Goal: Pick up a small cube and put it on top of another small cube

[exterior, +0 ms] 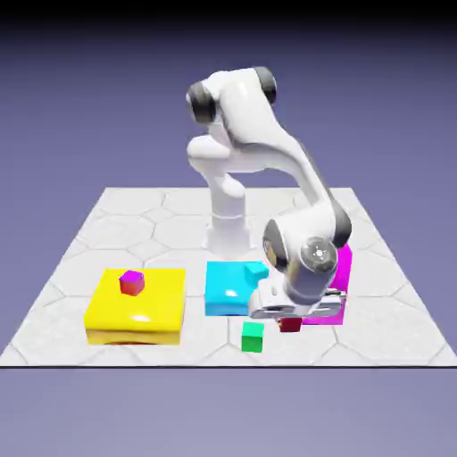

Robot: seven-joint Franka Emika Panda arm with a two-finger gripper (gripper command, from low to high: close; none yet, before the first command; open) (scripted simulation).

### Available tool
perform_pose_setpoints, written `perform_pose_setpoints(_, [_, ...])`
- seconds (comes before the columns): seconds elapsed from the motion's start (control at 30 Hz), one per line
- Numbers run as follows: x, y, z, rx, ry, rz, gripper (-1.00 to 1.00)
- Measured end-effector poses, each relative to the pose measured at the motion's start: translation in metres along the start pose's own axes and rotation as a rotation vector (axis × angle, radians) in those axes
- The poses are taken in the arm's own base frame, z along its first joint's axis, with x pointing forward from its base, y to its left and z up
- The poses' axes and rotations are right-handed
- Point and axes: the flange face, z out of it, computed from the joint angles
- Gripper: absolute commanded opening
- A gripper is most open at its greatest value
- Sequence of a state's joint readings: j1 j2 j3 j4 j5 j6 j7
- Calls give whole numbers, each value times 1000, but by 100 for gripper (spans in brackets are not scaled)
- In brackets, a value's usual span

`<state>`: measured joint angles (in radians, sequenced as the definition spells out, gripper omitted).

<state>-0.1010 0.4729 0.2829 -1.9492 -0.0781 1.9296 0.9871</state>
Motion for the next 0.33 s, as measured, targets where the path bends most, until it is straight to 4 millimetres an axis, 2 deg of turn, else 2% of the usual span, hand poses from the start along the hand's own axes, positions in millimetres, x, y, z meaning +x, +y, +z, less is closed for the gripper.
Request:
perform_pose_setpoints(0.07, [15,35,-7,46,-19,46,-100])
perform_pose_setpoints(0.1, [15,35,-7,46,-19,46,-100])
perform_pose_setpoints(0.2, [20,28,48,46,-19,47,-100])
perform_pose_setpoints(0.23, [20,26,61,46,-19,46,100])
perform_pose_setpoints(0.3, [20,27,61,44,-16,46,100])
perform_pose_setpoints(0.33, [20,28,43,44,-16,47,100])
